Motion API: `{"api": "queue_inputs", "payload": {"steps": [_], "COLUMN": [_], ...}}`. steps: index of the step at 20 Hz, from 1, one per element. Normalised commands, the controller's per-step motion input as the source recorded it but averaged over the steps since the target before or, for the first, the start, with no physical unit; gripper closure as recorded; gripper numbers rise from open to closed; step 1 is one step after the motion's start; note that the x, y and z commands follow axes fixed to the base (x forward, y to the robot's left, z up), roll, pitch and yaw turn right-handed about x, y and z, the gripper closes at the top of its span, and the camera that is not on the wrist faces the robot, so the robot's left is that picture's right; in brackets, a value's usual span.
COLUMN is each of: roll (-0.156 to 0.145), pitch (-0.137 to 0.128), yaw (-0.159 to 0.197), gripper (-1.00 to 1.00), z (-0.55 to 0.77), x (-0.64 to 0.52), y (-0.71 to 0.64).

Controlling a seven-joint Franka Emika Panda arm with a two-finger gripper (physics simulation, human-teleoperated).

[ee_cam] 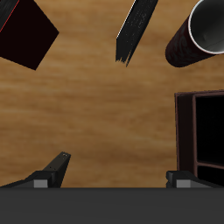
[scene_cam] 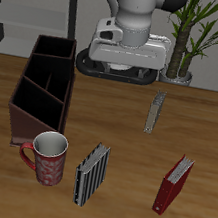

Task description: Place the striped book into the right desk caddy's front compartment

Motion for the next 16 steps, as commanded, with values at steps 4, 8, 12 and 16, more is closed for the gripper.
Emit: {"api": "queue_inputs", "payload": {"steps": [4, 8, 12, 16], "roll": [-0.035, 0.002, -0.012, -0.023], "pitch": [-0.025, -0.032, 0.009, -0.007], "yaw": [-0.011, -0.047, -0.019, -0.02], "gripper": [-1.0, -1.0, -1.0, -1.0], "z": [0.08, 0.14, -0.03, -0.04], "x": [0.32, 0.4, 0.47, 0.37], "y": [-0.16, -0.26, -0.24, -0.15]}}
